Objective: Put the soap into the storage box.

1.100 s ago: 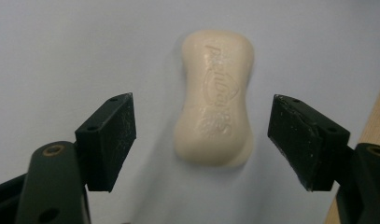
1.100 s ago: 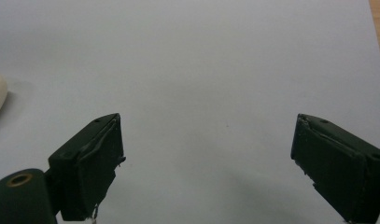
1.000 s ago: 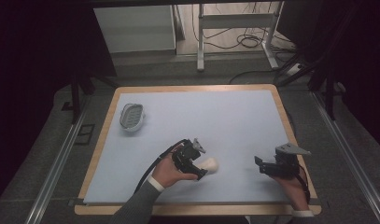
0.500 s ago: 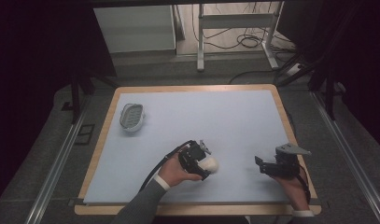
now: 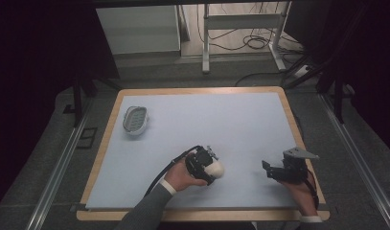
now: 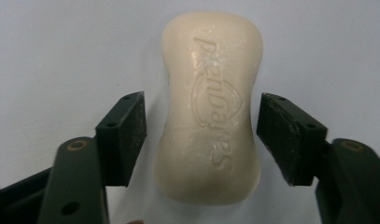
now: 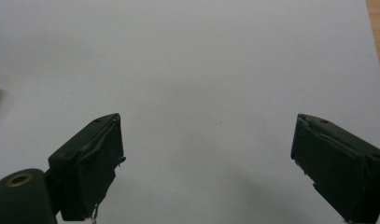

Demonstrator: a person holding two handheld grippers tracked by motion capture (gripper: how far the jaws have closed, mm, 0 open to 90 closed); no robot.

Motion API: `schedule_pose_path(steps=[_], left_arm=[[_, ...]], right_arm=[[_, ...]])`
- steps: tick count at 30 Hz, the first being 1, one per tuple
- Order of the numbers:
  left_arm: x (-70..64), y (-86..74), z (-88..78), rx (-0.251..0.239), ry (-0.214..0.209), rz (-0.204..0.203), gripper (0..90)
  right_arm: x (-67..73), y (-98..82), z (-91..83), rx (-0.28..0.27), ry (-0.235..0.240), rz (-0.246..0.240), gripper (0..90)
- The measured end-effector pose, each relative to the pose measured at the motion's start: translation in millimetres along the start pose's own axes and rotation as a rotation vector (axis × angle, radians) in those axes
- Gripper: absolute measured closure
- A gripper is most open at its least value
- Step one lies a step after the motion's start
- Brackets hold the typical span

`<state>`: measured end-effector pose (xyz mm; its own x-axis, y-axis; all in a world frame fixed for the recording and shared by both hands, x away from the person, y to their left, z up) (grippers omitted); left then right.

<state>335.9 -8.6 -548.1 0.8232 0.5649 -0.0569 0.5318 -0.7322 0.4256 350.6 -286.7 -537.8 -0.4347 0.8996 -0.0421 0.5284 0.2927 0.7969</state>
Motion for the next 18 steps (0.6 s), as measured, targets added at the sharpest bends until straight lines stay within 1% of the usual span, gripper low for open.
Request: schedule_pose_path(steps=[3,4,11,13,15,16,18], left_arm=[[0.1,-0.3,2.0,0.008,0.004,0.001,41.8],[-0.7,-0.3,2.7,0.013,-0.002,0.004,43.6],[-1.7,1.1,2.4,0.020,0.005,0.008,44.9],[-1.5,1.6,2.0,0.004,0.016,0.013,46.2],[-1.2,1.3,1.3,0.002,0.020,0.018,46.4],[-1.3,0.9,-0.1,-0.003,0.036,0.025,47.3],[-1.1,0.5,-0.8,-0.004,0.035,0.026,48.4]], right_arm=[[0.2,-0.1,0.2,0.001,0.000,-0.001,9.1],[0.5,0.2,-0.1,0.000,0.001,-0.002,9.1],[-1.0,-0.2,-0.4,-0.001,-0.004,0.002,9.1],[-1.5,-0.2,-0.6,-0.002,-0.004,0.002,9.1],[-1.7,-0.2,-0.7,-0.004,-0.006,0.002,9.1],[-2.2,-0.3,-1.1,-0.002,-0.006,0.004,9.1],[-2.5,-0.3,-1.1,-0.003,-0.009,0.006,9.1]])
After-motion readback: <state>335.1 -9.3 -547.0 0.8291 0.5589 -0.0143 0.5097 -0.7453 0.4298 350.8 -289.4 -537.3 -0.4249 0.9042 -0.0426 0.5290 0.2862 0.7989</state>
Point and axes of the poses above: each handheld gripper's, and its own axes: z roughly forward along the jaws, y roughly out of its top, x roughly to its left, the point moved 5 cm from there along z, roughly forward along the jaws, and after that the axes turned 2 degrees about -z, right-handed, at the moved point
